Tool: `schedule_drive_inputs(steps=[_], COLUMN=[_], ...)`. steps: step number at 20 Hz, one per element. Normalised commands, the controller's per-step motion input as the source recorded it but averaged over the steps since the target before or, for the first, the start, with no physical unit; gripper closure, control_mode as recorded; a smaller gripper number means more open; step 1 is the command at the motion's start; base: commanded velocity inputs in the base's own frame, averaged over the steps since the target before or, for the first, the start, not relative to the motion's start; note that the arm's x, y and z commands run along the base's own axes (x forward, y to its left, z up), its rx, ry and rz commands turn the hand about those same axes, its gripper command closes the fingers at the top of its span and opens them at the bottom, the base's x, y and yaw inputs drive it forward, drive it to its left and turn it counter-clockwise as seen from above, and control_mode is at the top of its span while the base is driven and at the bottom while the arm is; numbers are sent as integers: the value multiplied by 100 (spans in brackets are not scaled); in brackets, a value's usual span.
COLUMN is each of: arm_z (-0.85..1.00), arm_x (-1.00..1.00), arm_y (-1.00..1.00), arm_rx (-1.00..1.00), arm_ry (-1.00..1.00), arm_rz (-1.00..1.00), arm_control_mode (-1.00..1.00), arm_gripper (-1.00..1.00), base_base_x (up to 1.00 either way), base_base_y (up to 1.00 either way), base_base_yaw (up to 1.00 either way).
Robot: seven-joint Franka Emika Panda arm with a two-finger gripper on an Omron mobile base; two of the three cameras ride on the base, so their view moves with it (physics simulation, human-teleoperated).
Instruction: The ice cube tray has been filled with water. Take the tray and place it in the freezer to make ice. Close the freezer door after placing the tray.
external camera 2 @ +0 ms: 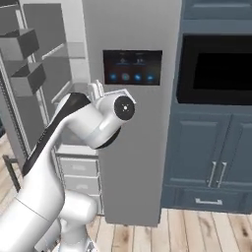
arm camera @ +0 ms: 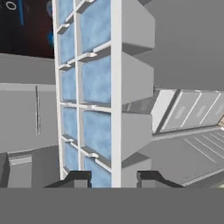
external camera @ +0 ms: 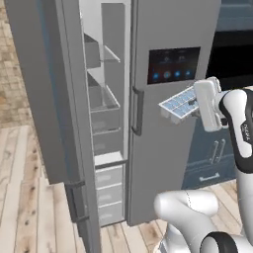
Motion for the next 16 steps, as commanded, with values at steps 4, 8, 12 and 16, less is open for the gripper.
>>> schedule_drive_inputs(steps=[4, 8, 12, 16], arm_z=[0, 0, 0, 0], arm_x=[0, 0, 0, 0], arm_y=[0, 0, 0, 0], arm_rx=[0, 0, 0, 0], arm_ry=[0, 0, 0, 0], arm_rz=[0, 0, 0, 0], arm_control_mode=[100, 100, 100, 100], arm_gripper=[100, 100, 100, 100], base_base_x=[20, 31, 40, 57], base_base_y=[0, 1, 0, 0], base_base_yaw=[47, 41, 36, 29])
